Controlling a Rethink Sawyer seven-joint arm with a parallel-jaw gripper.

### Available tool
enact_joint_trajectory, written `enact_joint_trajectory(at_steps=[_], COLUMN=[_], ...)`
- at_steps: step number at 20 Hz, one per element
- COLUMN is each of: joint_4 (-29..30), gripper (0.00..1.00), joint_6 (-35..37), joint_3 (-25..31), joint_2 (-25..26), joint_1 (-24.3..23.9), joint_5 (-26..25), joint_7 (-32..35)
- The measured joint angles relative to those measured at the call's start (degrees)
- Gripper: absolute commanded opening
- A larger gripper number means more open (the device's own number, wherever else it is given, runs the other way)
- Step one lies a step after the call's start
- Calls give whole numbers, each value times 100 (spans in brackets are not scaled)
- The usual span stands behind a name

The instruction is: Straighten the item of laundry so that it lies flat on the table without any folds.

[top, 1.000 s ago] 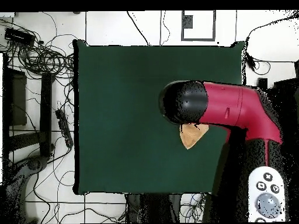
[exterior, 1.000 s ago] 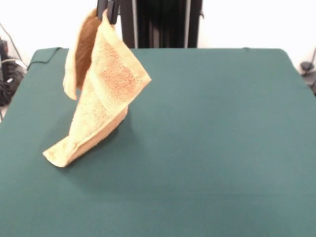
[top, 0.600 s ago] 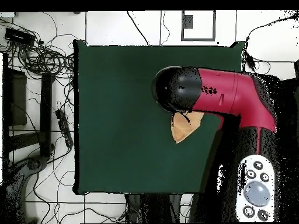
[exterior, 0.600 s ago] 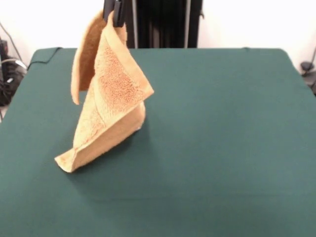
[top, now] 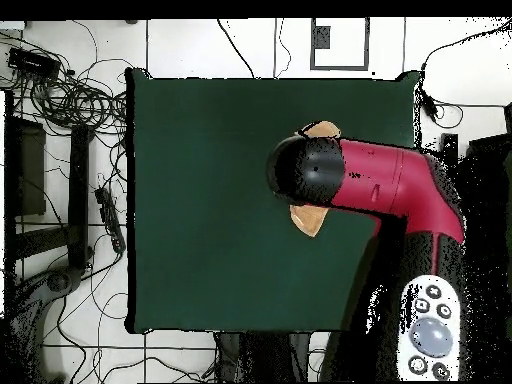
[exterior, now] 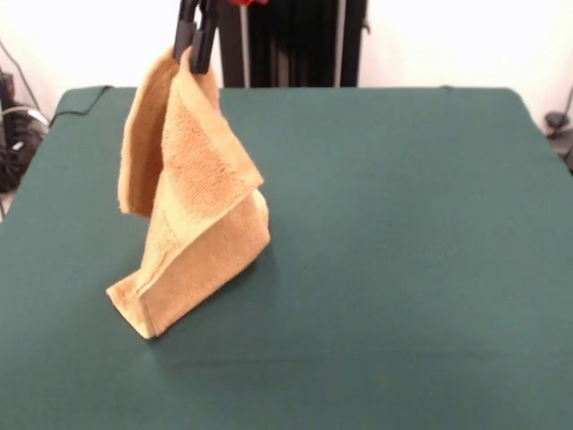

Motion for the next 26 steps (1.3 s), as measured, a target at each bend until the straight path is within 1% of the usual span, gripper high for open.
enact_joint_trajectory(at_steps=[3, 6, 9, 10, 15, 21, 26], joint_4=[110, 345, 669, 936, 1254, 1255, 1262], gripper=[0, 0, 0, 0, 0, 0, 0], joint_6=[-231, -340, -339, -338, -338, -348, -472], joint_3=[-58, -77, -72, -75, -81, -85, -86], joint_2=[21, -74, -347, -635, -1101, -1120, -937], joint_1=[-2, -81, -250, -446, -780, -715, -484], joint_5=[15, 48, 107, 164, 224, 218, 196], joint_7=[0, 0, 0, 0, 0, 0, 0])
